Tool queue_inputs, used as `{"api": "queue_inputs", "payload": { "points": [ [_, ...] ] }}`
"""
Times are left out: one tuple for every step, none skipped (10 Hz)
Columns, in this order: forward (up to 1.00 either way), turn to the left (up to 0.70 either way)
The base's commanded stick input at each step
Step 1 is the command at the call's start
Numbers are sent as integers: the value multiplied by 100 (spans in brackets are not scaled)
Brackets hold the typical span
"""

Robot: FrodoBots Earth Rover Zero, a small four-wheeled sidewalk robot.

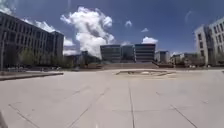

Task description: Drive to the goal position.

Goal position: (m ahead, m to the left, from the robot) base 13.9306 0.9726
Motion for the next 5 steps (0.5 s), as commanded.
{"api": "queue_inputs", "payload": {
  "points": [
    [70, 0],
    [70, 0],
    [70, 0],
    [70, 0],
    [70, 2]
  ]
}}
